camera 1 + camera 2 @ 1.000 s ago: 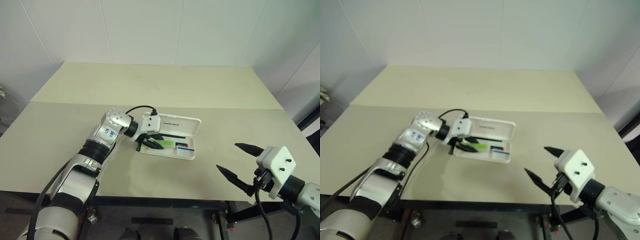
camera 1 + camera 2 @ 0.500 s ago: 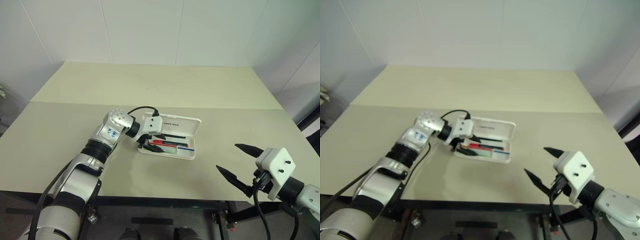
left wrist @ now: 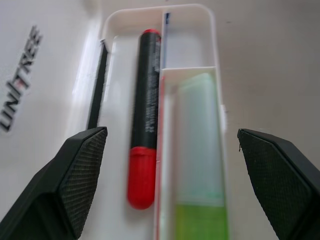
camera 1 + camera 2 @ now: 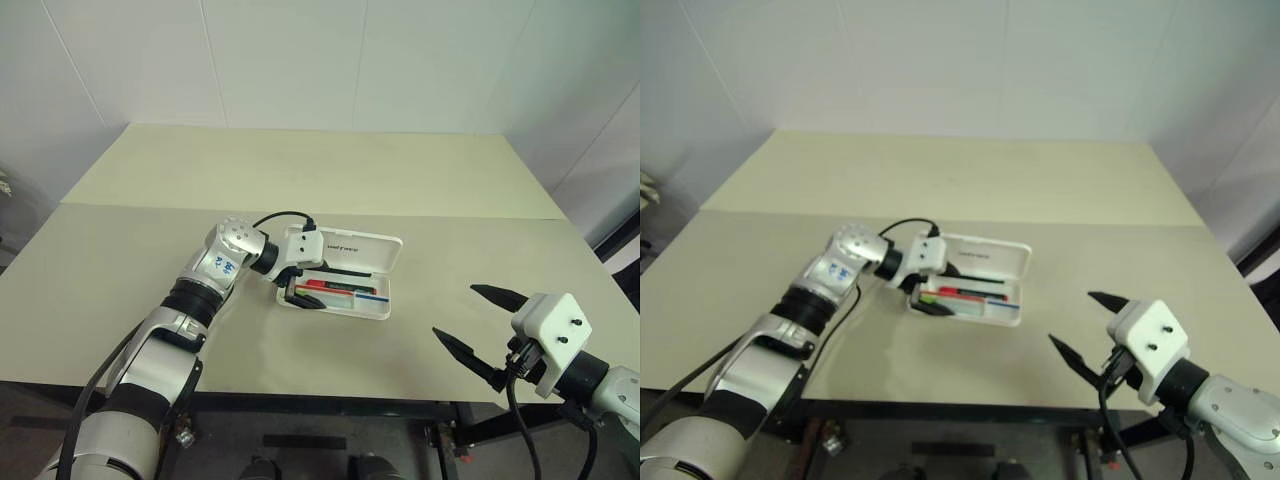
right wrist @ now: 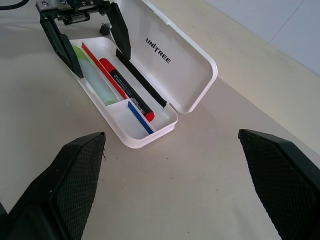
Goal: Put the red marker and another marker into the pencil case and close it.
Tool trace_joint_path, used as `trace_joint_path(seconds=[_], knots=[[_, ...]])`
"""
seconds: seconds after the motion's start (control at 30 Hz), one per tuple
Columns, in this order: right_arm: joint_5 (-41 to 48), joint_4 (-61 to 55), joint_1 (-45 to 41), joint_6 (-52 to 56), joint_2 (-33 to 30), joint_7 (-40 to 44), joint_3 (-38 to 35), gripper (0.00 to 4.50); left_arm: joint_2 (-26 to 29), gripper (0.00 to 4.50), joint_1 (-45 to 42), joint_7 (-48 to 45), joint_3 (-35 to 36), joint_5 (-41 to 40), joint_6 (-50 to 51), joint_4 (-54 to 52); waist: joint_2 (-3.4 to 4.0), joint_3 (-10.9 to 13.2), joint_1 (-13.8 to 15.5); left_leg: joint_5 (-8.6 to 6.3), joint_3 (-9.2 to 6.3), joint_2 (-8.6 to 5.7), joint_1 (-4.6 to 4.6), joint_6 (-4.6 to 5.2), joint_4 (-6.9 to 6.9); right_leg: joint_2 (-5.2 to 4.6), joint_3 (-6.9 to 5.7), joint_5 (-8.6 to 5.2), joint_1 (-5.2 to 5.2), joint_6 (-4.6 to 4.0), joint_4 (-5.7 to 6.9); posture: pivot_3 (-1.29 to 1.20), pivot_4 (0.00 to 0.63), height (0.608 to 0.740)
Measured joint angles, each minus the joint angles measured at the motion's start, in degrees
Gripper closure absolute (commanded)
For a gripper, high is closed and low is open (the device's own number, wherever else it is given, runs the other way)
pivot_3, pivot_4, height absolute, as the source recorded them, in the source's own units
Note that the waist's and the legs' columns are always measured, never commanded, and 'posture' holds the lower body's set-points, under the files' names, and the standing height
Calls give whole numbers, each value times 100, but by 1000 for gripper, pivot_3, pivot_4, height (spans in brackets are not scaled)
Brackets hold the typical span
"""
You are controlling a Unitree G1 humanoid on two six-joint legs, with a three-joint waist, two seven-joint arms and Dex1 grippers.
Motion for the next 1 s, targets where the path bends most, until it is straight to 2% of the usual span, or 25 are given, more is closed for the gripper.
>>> trace_joint_path(seconds=[0.43,0.63,0.73,0.83,1.0], knots=[[-6,-1,55,0,0,0,25,0,15,22,-17,-83,95,-70,-118,-57,0,0,-4,0,1,0,0,0,-1,0,0,0,0,0,1,0,150,740],[7,-8,261,1,-2,17,-48,0,473,22,297,-730,753,-978,204,-1192,2,-1,-19,0,2,5,4,0,-4,1,0,0,-1,0,5,0,150,740],[22,-6,287,-5,-30,110,-134,0,824,22,488,-740,972,-1105,362,-1403,1,-1,-15,1,1,4,7,1,5,1,0,0,1,0,13,0,150,740],[28,67,240,-41,-126,237,-249,0,999,22,629,-448,1100,-1096,477,-1488,1,-1,-7,2,0,3,8,2,16,0,-1,2,10,1,13,0,150,740],[83,365,75,-162,-290,526,-299,0,980,22,928,652,1542,-1086,688,-1710,1,0,2,2,-4,2,10,2,18,-4,-3,5,19,6,8,0,150,740]])
